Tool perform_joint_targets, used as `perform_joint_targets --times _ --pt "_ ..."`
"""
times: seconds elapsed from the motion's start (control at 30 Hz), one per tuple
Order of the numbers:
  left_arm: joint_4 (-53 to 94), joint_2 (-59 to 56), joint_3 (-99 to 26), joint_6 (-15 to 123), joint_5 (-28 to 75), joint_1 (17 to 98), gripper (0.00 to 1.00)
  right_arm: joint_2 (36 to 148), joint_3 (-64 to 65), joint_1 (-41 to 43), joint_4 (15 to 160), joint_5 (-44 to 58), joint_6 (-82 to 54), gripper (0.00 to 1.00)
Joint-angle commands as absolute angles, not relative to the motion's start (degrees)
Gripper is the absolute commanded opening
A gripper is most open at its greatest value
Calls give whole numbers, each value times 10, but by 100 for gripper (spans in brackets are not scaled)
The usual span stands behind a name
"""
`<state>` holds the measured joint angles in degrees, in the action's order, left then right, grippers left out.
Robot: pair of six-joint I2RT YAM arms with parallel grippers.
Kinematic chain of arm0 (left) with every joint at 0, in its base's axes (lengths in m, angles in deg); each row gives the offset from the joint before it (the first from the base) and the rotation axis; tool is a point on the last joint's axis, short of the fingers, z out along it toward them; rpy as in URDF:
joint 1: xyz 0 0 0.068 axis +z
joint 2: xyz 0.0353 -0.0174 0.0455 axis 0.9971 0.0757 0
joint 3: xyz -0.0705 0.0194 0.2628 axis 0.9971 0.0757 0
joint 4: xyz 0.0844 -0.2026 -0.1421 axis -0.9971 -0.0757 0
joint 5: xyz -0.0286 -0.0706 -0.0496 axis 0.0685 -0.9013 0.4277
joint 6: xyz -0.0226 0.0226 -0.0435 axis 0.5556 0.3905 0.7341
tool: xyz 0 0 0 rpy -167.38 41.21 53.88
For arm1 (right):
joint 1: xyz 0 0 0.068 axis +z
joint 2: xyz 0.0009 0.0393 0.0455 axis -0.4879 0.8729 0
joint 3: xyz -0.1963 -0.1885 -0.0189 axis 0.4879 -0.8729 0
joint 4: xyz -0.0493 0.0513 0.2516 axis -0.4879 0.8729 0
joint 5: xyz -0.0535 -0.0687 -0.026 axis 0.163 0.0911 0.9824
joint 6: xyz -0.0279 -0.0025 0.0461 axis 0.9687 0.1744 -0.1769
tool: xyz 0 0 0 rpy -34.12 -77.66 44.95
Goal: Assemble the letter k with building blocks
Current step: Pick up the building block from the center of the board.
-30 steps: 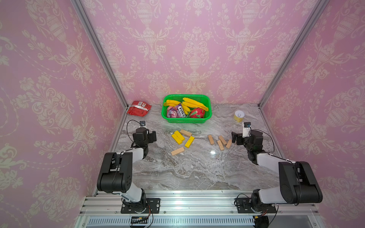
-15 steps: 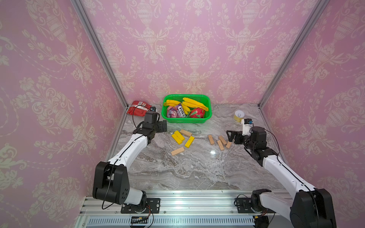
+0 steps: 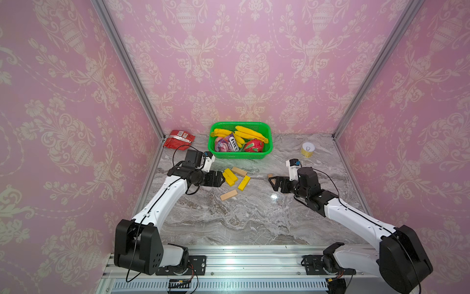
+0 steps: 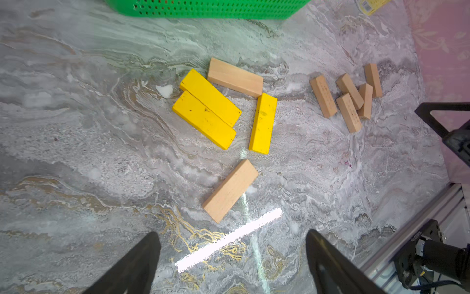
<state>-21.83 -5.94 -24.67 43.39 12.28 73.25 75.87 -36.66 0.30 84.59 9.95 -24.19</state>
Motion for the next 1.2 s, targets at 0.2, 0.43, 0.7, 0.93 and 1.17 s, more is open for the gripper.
perform_joint_targets --times 0.2,0.43,0.7,0.93,1.17 --pt "-282 -42 -253 366 222 677 78 820 -353 59 891 133 -381 100" --pt "-245 -23 -258 328 265 649 70 791 -413 64 869 141 -420 100" --pt "-229 65 -273 300 321 600 68 774 -425 64 868 117 -426 100" --pt "-210 105 -281 293 337 591 67 771 -433 65 848 76 -432 100" --pt "-203 148 -304 289 327 585 67 760 -447 65 845 87 -430 100"
